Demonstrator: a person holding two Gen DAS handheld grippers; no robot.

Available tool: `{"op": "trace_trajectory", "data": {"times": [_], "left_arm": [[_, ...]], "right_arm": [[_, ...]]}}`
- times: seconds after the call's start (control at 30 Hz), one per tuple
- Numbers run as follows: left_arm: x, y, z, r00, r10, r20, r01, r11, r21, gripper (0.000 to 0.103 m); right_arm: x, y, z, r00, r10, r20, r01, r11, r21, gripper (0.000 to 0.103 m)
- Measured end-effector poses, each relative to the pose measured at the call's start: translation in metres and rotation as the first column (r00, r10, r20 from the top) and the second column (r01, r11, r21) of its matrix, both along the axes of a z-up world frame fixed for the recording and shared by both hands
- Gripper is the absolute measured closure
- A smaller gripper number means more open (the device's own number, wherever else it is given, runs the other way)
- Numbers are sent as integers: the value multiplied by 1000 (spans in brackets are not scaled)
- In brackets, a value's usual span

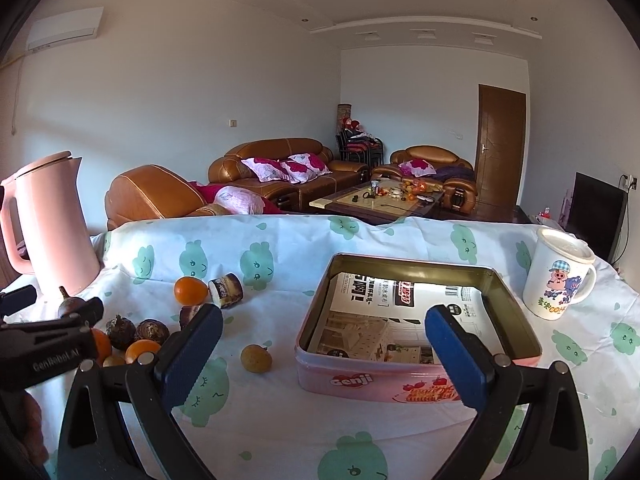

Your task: Organize fruits

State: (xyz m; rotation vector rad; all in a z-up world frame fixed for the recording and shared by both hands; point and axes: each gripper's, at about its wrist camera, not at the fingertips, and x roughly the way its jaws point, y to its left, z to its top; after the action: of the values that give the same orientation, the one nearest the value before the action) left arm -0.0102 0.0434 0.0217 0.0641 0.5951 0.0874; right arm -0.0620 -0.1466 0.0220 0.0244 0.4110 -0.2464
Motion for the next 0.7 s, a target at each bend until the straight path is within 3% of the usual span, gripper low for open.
{"op": "trace_trajectory", "data": {"times": [0.17,0.27,0.33,0.47,0.57,0.7], "left_arm": [[-4,29,6,997,71,-2,-71,997,-24,0],[-6,39,8,997,72,-12,-72,996,-53,0],[-7,41,8,998,60,-18,-61,997,-56,0],[2,43,2,996,-49,-81,38,990,-138,11],[4,33,-3,978,-158,-136,131,974,-186,13],[3,23,-4,956,-249,-158,217,957,-192,13]], "right_arm": [[3,9,0,992,130,-7,-129,990,57,7],[15,27,-6,958,278,-63,-270,956,116,20],[26,48,-12,930,347,-118,-337,936,99,25],[52,80,-28,878,421,-228,-400,907,132,36],[67,89,-37,856,434,-282,-395,900,184,45],[82,84,-48,827,463,-317,-375,877,302,45]]}}
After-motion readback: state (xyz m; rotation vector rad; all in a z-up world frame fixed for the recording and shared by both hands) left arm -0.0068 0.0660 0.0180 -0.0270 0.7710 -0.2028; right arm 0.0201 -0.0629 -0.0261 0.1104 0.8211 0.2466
